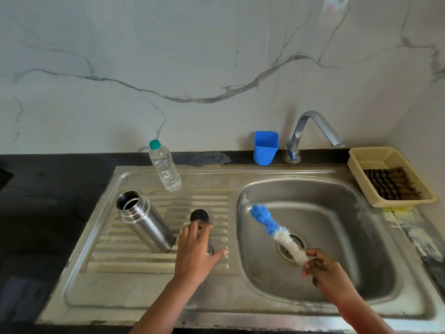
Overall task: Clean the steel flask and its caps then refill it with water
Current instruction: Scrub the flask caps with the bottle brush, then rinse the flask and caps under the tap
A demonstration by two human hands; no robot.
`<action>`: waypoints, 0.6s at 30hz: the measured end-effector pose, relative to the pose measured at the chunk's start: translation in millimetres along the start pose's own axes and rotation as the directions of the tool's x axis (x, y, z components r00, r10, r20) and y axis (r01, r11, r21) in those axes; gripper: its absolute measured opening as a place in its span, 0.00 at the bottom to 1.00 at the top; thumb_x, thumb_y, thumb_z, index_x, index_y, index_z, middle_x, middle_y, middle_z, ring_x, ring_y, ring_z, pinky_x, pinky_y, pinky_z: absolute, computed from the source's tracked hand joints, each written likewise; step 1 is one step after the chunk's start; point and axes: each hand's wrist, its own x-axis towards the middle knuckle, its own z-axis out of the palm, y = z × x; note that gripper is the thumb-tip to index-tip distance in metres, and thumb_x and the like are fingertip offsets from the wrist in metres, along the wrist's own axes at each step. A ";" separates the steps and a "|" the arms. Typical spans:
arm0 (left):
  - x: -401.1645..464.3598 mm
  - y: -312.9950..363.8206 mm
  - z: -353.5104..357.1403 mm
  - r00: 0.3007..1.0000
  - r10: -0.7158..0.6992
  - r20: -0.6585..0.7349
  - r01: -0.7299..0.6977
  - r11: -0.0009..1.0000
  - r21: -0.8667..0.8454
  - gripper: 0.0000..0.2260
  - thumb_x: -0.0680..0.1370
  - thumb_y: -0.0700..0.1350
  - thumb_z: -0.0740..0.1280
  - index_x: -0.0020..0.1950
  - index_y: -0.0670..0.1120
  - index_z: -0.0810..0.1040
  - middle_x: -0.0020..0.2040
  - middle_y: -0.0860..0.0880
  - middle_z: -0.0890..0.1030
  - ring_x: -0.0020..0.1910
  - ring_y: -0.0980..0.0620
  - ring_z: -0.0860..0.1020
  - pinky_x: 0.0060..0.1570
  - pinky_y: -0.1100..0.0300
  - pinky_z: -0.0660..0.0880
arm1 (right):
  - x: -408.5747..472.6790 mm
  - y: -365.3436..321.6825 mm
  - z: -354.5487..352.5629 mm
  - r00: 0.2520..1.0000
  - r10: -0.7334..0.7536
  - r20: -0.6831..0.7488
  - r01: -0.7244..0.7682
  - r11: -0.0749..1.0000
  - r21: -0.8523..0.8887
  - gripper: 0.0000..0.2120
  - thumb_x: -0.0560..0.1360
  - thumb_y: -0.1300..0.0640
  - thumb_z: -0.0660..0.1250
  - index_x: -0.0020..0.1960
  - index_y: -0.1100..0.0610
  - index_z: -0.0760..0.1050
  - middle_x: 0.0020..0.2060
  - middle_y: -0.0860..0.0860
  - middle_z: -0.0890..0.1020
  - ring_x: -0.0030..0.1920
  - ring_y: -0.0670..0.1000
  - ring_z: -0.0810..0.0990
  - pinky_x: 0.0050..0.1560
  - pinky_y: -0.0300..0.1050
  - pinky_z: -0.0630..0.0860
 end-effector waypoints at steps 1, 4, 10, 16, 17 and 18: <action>8.9 8.0 -1.3 0.998 0.028 -0.057 -0.030 0.999 -0.034 0.29 0.63 0.63 0.77 0.58 0.50 0.77 0.55 0.48 0.76 0.51 0.46 0.75 0.51 0.53 0.76 | -0.1 -11.1 -2.4 0.998 -0.053 -0.016 0.052 0.995 -0.080 0.17 0.76 0.69 0.64 0.54 0.48 0.78 0.30 0.48 0.83 0.30 0.50 0.73 0.40 0.50 0.72; 47.6 41.6 -10.3 0.990 0.100 -0.096 -0.118 0.973 -0.200 0.25 0.70 0.58 0.73 0.63 0.50 0.75 0.60 0.49 0.73 0.57 0.48 0.71 0.58 0.53 0.72 | 0.9 -61.2 -18.1 0.969 -0.230 -0.093 0.182 0.914 -0.364 0.20 0.76 0.65 0.63 0.53 0.39 0.74 0.36 0.44 0.84 0.39 0.51 0.81 0.45 0.52 0.78; 140.1 120.1 -26.4 0.958 0.287 0.022 -0.237 0.831 -0.504 0.37 0.75 0.51 0.73 0.79 0.55 0.56 0.79 0.51 0.51 0.79 0.49 0.52 0.74 0.53 0.59 | 0.3 -197.3 -57.3 0.823 -0.543 -0.169 0.101 0.432 -0.896 0.17 0.79 0.59 0.59 0.66 0.46 0.68 0.46 0.48 0.81 0.47 0.54 0.82 0.40 0.44 0.70; 199.2 155.4 -18.0 0.960 0.260 0.105 -0.128 0.739 -0.661 0.42 0.75 0.47 0.73 0.80 0.57 0.49 0.81 0.54 0.47 0.80 0.52 0.47 0.76 0.51 0.53 | 45.2 -280.0 -67.1 0.714 -0.679 -0.170 -0.087 0.156 -0.984 0.14 0.77 0.60 0.60 0.62 0.51 0.69 0.46 0.49 0.83 0.53 0.55 0.80 0.64 0.50 0.64; 204.5 156.7 -14.6 0.961 0.248 0.123 -0.102 0.732 -0.674 0.43 0.75 0.47 0.73 0.80 0.57 0.49 0.81 0.54 0.47 0.79 0.53 0.48 0.75 0.53 0.53 | 54.1 -288.5 -66.6 0.722 -0.675 -0.153 -0.084 0.134 -0.987 0.13 0.77 0.60 0.61 0.61 0.52 0.68 0.45 0.49 0.83 0.54 0.55 0.79 0.66 0.51 0.62; 210.9 158.2 -11.5 0.963 0.233 0.137 -0.079 0.728 -0.681 0.43 0.75 0.46 0.73 0.81 0.56 0.49 0.81 0.54 0.48 0.79 0.54 0.49 0.75 0.54 0.54 | 64.6 -296.2 -66.7 0.726 -0.676 -0.128 -0.080 0.101 -0.992 0.13 0.76 0.58 0.62 0.60 0.52 0.68 0.42 0.49 0.82 0.56 0.55 0.78 0.67 0.50 0.61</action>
